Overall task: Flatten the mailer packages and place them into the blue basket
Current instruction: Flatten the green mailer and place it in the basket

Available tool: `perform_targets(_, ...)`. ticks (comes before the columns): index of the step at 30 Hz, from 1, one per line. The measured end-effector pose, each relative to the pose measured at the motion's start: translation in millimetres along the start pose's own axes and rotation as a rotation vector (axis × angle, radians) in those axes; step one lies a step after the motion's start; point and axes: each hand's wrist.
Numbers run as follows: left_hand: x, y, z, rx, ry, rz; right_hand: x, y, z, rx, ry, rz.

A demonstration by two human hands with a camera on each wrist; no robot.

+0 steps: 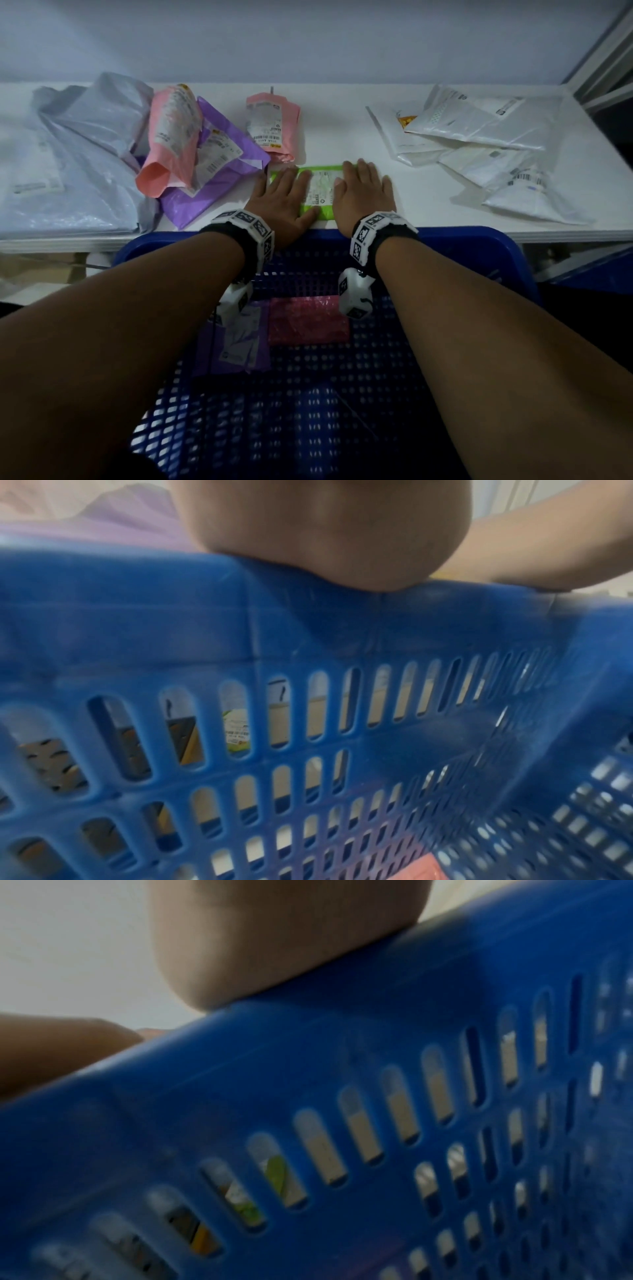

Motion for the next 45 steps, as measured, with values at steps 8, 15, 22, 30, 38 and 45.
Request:
perform_targets(8, -3.0, 6.4, -0.8, 0.008, 0.0, 0.041, 9.1, -4.1, -4.3, 0.033, 0.337, 0.057)
perform_targets(15, -2.5, 7.5, -1.7, 0.021, -0.005, 0.039, 11.9, -3.0, -10.2, 0.162, -0.172, 0.201)
perform_targets(22, -3.5, 7.2, -1.1, 0.015, -0.008, 0.041, -4.2, 1.8, -2.9, 0.016, -0.091, 0.012)
perform_targets(30, -2.6, 7.3, -1.1, 0.032, -0.013, 0.061, 4.7, -1.5, -7.7, 0.088, 0.162, 0.201)
perform_targets(38, -3.5, 8.8, -1.6, 0.02, -0.005, 0.071, -6.6, 2.4, -7.7, 0.053, -0.163, 0.007)
perform_targets(45, -3.9, 7.7, -1.7, 0.02, -0.006, 0.062, 0.6, -2.1, -9.3, 0.075, 0.172, 0.162)
Point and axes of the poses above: each hand's wrist, its own x-axis away from the middle knuckle, its own y-axis out of the palm, z = x × y, and after that the axes turned 11 degrees about -z, right-handed
